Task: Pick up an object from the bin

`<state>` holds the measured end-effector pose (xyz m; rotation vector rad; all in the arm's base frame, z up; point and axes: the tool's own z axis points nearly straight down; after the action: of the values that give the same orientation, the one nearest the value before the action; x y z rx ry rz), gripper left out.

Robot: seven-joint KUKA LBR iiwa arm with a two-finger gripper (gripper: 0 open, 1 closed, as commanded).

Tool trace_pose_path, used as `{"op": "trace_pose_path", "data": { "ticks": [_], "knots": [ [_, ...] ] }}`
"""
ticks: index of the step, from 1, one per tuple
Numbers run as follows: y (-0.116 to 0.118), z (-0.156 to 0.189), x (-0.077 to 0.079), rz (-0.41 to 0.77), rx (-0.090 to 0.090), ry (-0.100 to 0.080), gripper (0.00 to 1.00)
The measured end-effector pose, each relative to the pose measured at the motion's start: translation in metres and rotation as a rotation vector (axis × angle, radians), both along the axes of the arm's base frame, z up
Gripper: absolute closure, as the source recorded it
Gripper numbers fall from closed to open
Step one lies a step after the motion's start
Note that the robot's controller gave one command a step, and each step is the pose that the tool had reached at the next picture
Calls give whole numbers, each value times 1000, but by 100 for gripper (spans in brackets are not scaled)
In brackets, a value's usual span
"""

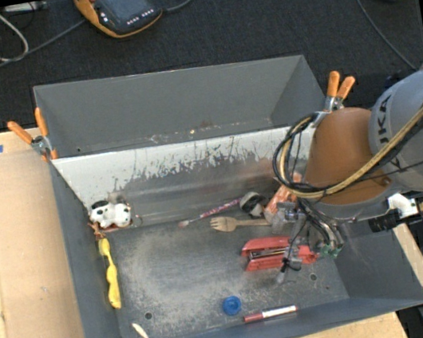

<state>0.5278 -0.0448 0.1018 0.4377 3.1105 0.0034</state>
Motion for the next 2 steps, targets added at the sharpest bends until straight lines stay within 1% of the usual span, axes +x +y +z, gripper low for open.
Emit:
{"op": "trace_pose_path", "data": {
  "ticks": [1, 2],
  "knots": [
    [5, -7, -18, -13, -2, 5, 100],
    [5, -7, -18, -13, -2, 5, 100]
  ]
}}
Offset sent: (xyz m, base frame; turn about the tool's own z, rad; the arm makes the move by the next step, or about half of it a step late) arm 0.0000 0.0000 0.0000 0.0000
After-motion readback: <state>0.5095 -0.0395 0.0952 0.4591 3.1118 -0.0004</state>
